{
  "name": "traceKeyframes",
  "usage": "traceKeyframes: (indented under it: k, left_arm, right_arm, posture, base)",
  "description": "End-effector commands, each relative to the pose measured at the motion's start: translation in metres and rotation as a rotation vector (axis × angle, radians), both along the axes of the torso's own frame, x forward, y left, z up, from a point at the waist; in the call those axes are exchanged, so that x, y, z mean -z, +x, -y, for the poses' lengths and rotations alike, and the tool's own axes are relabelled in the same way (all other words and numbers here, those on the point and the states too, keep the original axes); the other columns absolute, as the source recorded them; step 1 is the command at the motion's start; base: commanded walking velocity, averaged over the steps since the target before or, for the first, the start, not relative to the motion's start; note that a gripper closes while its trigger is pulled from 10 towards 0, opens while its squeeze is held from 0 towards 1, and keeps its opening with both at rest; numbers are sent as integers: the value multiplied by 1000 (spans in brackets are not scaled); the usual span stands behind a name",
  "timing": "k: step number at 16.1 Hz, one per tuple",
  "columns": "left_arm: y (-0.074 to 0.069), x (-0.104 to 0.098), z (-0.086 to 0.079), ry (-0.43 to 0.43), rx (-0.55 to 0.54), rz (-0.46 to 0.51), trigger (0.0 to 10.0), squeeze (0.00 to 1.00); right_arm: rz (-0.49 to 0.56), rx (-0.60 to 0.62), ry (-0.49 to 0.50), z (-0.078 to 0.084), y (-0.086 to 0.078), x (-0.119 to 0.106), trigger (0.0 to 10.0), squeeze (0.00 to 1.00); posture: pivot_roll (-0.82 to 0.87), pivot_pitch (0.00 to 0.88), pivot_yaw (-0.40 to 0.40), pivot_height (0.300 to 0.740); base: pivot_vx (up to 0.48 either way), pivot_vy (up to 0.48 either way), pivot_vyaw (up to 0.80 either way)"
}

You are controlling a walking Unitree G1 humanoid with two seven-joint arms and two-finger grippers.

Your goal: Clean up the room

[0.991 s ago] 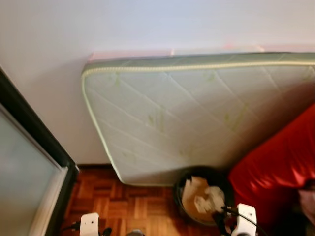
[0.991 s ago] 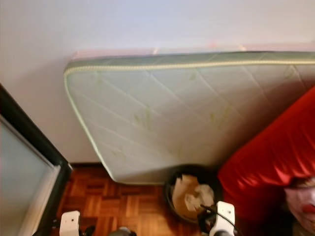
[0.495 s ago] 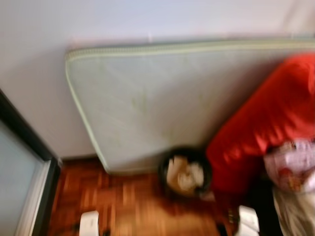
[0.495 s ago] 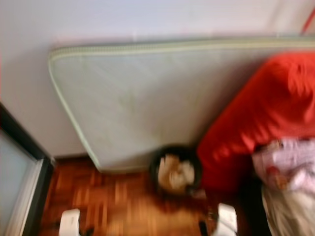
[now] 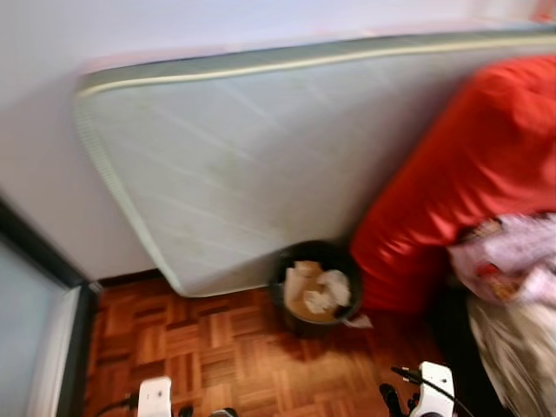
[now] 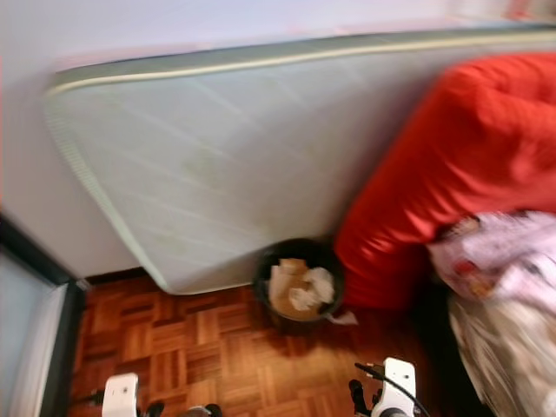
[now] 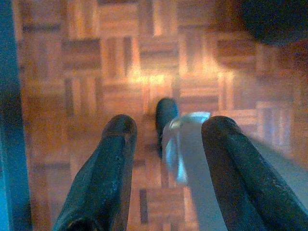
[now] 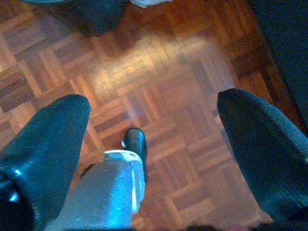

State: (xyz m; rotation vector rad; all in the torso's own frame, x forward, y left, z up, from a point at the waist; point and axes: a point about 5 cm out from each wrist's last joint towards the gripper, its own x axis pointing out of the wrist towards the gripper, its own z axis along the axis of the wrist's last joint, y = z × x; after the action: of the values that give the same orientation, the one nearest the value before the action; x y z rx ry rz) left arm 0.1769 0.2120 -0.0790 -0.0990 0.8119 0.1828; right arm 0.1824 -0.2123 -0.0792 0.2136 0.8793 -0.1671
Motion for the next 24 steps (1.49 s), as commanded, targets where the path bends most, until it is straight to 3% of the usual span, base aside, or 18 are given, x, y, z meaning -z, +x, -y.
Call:
traceKeyframes:
  k: [1,7,9,13,20,24]
  left_arm:
    - [-13,6,-3,-8,-3,-53,10000,0]
    - [-1,1,-3,11,57,-33,10000,0]
    - [2,-1,-4,72,111,-28,10000,0]
    - [5,-2,-1,35,89,-17,10000,0]
    - [6,-1,13,55,237,-28,10000,0]
    - [2,1,9,50,171,-27,10000,0]
  right_arm:
    - [-31,0,-2,1,-7,3,10000,0]
    - [-27,-13,1,-1,-4,2,10000,0]
    - [-24,-10,13,-5,-3,3,10000,0]
    - [-24,-8,20,-7,-3,3,10000,0]
    - [-27,-39,13,-5,-4,3,10000,0]
    - [-45,-35,5,-5,-6,4,10000,0]
  posture:
    - [70,190,-38,740]
    - [70,190,-23,740]
    - [70,181,-17,740]
    - [60,171,-11,740]
    - [53,141,-11,740]
    - [49,118,-12,740]
  base:
    - [0,0,-725]
    - [0,0,-719]
    - [0,-127,-716]
    - [0,-238,-719]
    - [0,0,-714]
    - [0,0,-712]
